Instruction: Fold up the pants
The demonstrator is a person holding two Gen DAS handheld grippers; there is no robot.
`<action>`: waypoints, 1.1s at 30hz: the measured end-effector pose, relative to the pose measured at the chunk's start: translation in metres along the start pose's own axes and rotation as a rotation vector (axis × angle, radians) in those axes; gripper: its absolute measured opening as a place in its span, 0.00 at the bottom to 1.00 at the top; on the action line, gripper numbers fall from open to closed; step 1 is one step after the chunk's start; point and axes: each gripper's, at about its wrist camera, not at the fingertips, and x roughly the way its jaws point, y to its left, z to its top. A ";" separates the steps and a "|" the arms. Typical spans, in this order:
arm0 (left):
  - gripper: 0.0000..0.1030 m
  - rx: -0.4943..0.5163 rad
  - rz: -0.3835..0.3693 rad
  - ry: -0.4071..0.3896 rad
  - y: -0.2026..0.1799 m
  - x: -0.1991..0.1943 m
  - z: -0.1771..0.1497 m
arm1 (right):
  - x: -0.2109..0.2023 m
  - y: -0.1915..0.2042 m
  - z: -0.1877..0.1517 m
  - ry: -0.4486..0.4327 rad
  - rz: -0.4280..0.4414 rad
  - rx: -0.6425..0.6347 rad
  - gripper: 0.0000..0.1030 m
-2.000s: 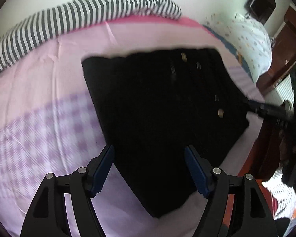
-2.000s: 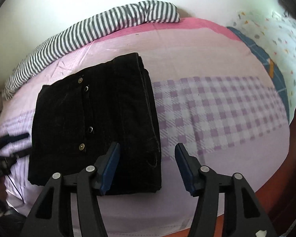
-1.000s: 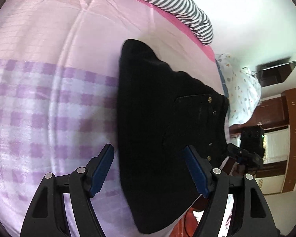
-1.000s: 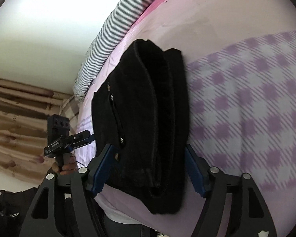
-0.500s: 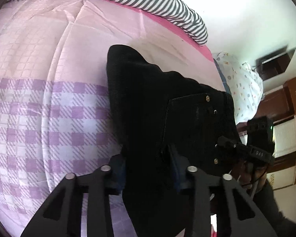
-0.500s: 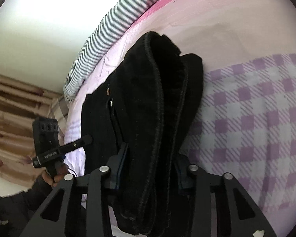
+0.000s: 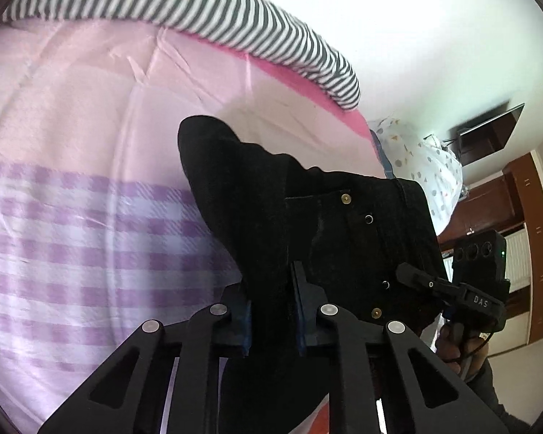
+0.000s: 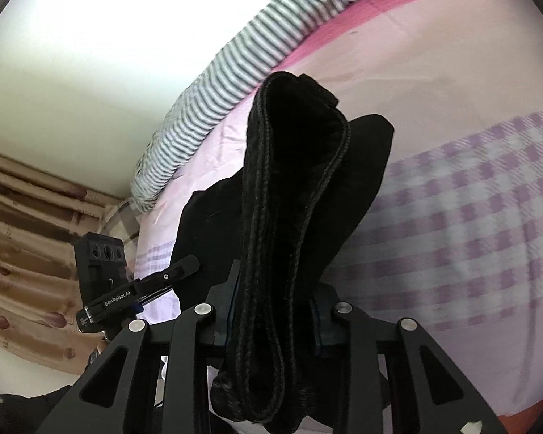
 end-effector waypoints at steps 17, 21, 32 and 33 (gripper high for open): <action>0.17 0.014 0.250 -0.167 0.089 -0.129 0.066 | 0.165 0.125 0.041 0.068 0.149 -0.076 0.27; 0.17 -0.029 0.278 -0.167 0.117 -0.127 0.080 | 0.202 0.135 0.053 0.098 0.145 -0.072 0.27; 0.26 -0.094 0.359 -0.101 0.163 -0.098 0.091 | 0.234 0.117 0.067 0.120 -0.022 -0.103 0.35; 0.31 -0.108 0.359 -0.087 0.167 -0.097 0.087 | 0.235 0.115 0.066 0.126 -0.079 -0.127 0.43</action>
